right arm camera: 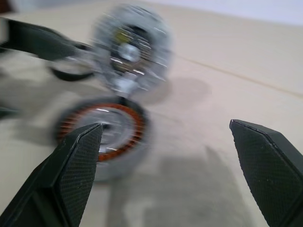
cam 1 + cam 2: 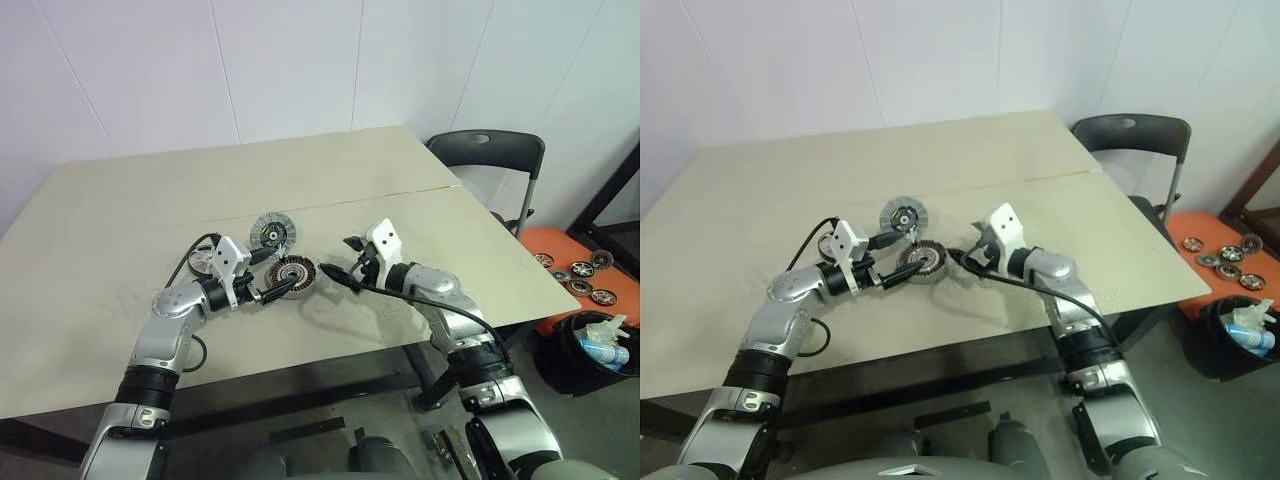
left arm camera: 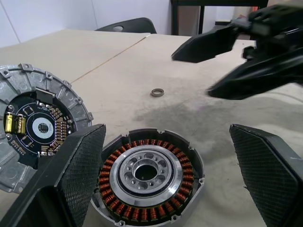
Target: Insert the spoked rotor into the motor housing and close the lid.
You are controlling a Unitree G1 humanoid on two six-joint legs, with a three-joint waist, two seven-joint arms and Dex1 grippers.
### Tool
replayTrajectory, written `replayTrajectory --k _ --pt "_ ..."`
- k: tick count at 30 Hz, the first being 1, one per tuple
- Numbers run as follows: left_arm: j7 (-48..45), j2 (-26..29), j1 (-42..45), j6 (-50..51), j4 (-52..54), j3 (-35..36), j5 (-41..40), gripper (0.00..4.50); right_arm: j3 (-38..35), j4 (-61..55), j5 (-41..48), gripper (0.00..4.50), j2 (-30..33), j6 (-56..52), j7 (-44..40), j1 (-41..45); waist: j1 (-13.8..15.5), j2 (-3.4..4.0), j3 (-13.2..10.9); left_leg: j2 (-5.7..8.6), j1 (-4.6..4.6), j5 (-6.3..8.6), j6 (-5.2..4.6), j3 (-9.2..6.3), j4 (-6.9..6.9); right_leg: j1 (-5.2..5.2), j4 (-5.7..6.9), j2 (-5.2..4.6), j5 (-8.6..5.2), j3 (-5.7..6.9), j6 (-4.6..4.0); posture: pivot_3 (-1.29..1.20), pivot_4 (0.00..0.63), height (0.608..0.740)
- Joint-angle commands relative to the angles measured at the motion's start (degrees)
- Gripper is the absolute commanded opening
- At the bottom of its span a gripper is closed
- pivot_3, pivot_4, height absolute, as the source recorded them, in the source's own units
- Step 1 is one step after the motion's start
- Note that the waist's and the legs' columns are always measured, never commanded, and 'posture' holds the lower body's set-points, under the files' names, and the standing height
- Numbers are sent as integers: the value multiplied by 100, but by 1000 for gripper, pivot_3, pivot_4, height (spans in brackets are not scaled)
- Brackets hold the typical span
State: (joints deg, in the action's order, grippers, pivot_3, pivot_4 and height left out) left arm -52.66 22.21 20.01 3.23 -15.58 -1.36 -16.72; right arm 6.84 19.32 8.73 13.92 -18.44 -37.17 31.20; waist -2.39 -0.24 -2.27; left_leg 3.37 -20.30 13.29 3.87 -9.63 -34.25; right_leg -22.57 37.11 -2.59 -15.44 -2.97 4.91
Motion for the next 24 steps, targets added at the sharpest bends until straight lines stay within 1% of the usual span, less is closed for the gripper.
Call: replayTrajectory --k 1,4,8,12,16,24 --pt "82 57 -55 -78 297 128 -31 4458 -248 412 -30 4500 -153 -210 471 472 2 0 0 0 -1 0 0 0 0 0 0 0 0 0 0 0 0 740" --pt "208 62 -222 -49 468 179 -45 4458 -441 973 16 4500 -290 -493 790 796 -12 0 0 -1 -1 0 0 2 2 -3 0 0 1 -2 0 0 0 740" --pt "374 56 -431 3 715 212 -64 4458 -540 1532 -23 4500 -494 -577 1054 1026 -6 0 0 -1 -4 0 0 0 3 -4 -1 -2 1 -2 0 0 0 740" --pt "535 59 -611 62 968 248 -93 4458 -739 2190 -125 4500 -688 -290 1672 1243 -9 1 0 0 -2 0 0 1 2 -3 0 -2 1 -2 0 0 0 740" --pt "641 89 -780 135 1197 286 -121 4458 -799 2687 -248 4500 -751 122 2143 1417 -15 1 0 1 -2 0 0 2 2 -2 0 -1 1 -2 0 0 0 740" --pt "725 102 -937 273 1458 320 -131 4458 -967 3204 -278 4500 -793 564 2528 1589 -21 2 0 0 -1 0 0 2 2 -1 0 1 1 -2 0 0 0 740"
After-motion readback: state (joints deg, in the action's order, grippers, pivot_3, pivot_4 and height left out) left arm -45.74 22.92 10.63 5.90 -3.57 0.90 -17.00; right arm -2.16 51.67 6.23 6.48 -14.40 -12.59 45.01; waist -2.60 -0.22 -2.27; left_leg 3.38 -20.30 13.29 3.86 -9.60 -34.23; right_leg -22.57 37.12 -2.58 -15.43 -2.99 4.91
